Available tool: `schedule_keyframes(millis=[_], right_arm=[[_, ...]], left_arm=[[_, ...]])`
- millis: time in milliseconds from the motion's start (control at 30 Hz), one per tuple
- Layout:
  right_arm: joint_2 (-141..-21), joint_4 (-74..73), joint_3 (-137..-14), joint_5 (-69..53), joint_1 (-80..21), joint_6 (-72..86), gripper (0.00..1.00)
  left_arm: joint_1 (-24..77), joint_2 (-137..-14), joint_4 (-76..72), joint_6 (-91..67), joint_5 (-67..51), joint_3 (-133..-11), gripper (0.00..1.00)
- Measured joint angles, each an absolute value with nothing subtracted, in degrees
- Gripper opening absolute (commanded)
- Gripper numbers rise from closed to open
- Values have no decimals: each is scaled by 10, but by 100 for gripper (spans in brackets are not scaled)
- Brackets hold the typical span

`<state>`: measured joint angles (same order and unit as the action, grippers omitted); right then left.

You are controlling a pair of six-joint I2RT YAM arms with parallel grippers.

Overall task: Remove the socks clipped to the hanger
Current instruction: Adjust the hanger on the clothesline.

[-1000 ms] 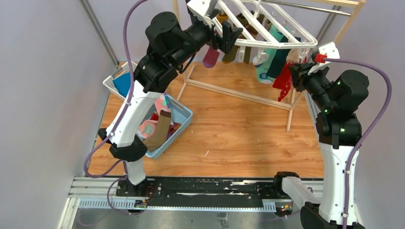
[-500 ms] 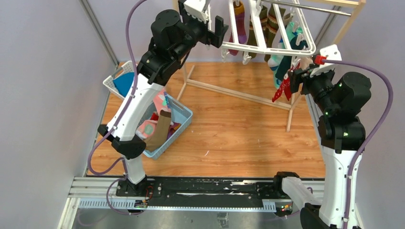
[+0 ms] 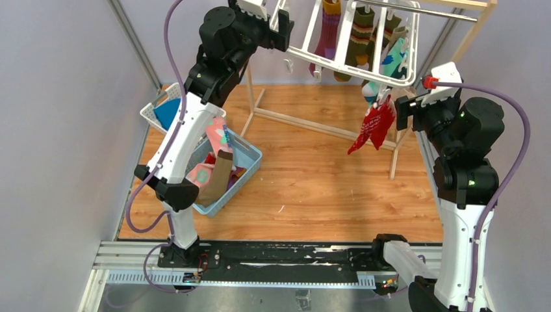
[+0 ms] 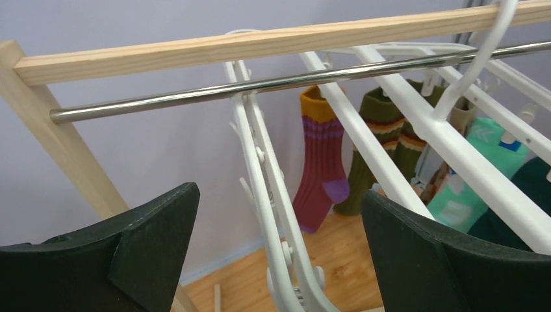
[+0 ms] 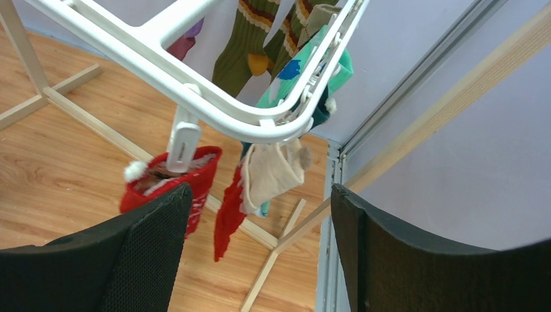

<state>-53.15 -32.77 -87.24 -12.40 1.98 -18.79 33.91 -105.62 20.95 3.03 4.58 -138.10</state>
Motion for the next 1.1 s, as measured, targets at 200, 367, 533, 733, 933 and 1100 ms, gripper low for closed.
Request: schedule_keyframes(millis=[200, 367, 533, 733, 933, 1100], right_arm=[[-528, -338, -867, -160, 20, -197, 80], [-523, -343, -866, -189, 20, -201, 80], [-520, -342, -866, -183, 20, -199, 79], [-516, -336, -866, -158, 20, -190, 80], [-529, -310, -866, -205, 20, -168, 82], [-559, -283, -868, -273, 18, -140, 78]], left_arm=[[329, -1090, 192, 36, 55, -1388, 100], [323, -1116, 180, 43, 64, -1404, 100], [316, -1127, 164, 48, 78, -1414, 100], [307, -1133, 142, 60, 96, -1432, 100], [301, -1137, 118, 70, 112, -1440, 100], [301, -1140, 110, 71, 115, -1447, 100]])
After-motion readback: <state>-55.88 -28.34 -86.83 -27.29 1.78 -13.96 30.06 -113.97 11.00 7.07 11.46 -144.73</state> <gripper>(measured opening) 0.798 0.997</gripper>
